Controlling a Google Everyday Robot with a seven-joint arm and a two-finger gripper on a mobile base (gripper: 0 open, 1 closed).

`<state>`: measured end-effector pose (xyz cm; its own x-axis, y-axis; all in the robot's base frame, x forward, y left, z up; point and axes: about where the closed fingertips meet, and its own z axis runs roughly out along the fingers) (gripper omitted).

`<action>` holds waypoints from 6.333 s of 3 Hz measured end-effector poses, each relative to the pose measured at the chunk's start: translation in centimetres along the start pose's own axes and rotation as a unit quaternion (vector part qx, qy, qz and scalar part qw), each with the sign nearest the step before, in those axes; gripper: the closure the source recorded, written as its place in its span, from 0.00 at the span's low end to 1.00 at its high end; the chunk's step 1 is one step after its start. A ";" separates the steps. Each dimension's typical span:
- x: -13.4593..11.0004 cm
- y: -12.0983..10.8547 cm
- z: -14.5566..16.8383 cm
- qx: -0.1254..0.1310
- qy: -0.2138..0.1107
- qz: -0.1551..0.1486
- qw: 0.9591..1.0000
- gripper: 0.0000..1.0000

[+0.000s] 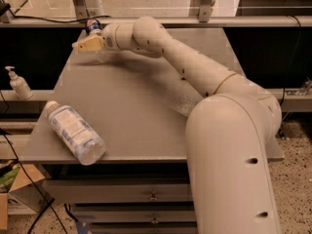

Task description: Move pepsi can near blue plastic bottle

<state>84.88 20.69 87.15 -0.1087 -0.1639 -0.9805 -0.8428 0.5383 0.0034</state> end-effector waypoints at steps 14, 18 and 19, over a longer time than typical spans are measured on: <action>-1.2 7.8 -14.5 -0.107 0.056 -0.039 0.992 1.00; 3.7 15.6 -22.9 -0.215 0.165 -0.047 0.961 1.00; 5.1 17.5 -24.5 -0.253 0.173 -0.037 0.951 0.89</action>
Offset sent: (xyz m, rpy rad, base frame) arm 0.0343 0.0121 -0.0189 0.0735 -0.0378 -0.2701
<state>56.66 9.08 87.05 -0.1328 -0.4954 -0.8585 -0.9911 0.0619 0.1176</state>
